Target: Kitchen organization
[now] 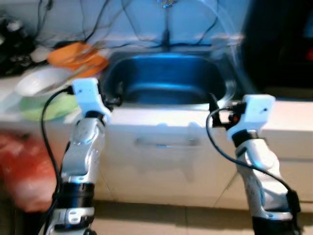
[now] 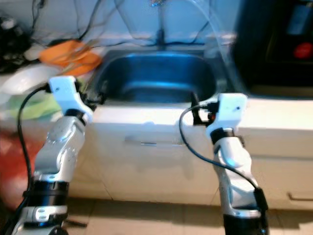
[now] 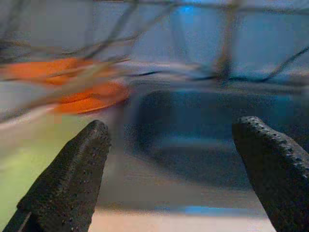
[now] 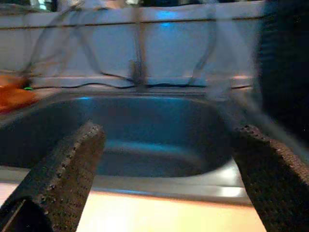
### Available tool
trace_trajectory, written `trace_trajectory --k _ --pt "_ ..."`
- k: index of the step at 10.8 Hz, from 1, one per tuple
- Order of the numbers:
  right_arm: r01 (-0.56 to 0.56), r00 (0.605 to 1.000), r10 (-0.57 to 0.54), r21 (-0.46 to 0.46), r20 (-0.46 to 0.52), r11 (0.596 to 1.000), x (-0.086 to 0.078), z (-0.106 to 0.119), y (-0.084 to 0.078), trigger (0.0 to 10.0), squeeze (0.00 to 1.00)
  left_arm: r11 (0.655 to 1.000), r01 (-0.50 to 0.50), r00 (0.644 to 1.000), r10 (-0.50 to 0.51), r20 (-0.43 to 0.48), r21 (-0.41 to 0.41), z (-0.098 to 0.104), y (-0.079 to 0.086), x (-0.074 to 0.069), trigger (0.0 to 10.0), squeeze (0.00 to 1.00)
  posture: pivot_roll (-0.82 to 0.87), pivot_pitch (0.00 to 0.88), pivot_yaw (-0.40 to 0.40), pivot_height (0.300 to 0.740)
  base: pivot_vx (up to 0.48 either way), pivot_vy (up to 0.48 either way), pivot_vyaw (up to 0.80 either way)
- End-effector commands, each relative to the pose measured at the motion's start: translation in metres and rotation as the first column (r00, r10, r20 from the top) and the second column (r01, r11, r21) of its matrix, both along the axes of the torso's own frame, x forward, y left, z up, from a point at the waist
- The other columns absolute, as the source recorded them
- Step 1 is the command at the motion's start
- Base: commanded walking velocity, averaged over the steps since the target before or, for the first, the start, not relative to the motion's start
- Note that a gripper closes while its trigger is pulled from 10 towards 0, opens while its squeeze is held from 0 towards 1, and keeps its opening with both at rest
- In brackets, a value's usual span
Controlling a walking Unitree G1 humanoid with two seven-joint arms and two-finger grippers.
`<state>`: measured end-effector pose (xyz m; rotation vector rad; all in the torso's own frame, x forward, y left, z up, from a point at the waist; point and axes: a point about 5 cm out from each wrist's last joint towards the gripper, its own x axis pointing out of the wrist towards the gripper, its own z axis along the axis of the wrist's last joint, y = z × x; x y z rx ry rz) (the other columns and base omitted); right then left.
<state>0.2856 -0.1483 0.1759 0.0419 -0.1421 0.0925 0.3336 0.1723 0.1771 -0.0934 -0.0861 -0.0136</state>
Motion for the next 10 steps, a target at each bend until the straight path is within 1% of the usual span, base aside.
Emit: trace_trajectory --k 1,3,4,6,8,10 --pt "-0.010 1.000 0.010 -0.010 0.015 1.000 0.000 0.004 0.002 10.0 0.00 1.000 -0.005 1.000 0.005 0.004 -0.008 0.002 0.001 0.000 10.0 0.00 0.05 0.026 0.054 0.740 0.000 0.000 0.00" --pt "-0.008 1.000 0.008 -0.012 0.016 1.000 0.000 0.004 0.002 10.0 0.00 1.000 0.001 1.000 -0.001 0.008 -0.010 0.003 -0.001 0.001 10.0 0.00 0.05 0.026 0.058 0.740 0.000 0.000 0.00" --pt "-0.006 1.000 0.007 -0.012 0.016 1.000 0.000 0.004 0.002 10.0 0.00 1.000 0.001 1.000 -0.001 0.008 -0.011 0.004 -0.002 0.004 10.0 0.00 0.05 0.025 0.056 0.740 0.000 0.000 0.00" --pt "-0.011 1.000 0.011 -0.020 0.022 1.000 0.000 0.005 0.003 10.0 0.00 0.999 -0.023 0.999 0.024 0.030 -0.024 0.013 0.000 0.014 10.0 0.00 0.04 0.022 0.056 0.740 0.000 0.000 0.00" --pt "-0.010 1.000 0.010 -0.024 0.026 1.000 0.000 0.006 0.003 10.0 0.00 1.000 -0.013 1.000 0.013 0.018 -0.003 0.010 -0.002 0.016 10.0 0.00 0.04 0.022 0.057 0.740 0.000 0.000 0.00" --pt "-0.009 1.000 0.010 -0.025 0.026 1.000 0.001 0.006 0.004 10.0 0.00 1.000 -0.009 1.000 0.008 0.011 0.020 0.008 0.000 0.018 10.0 0.00 0.05 0.022 0.060 0.740 0.000 0.000 0.00"
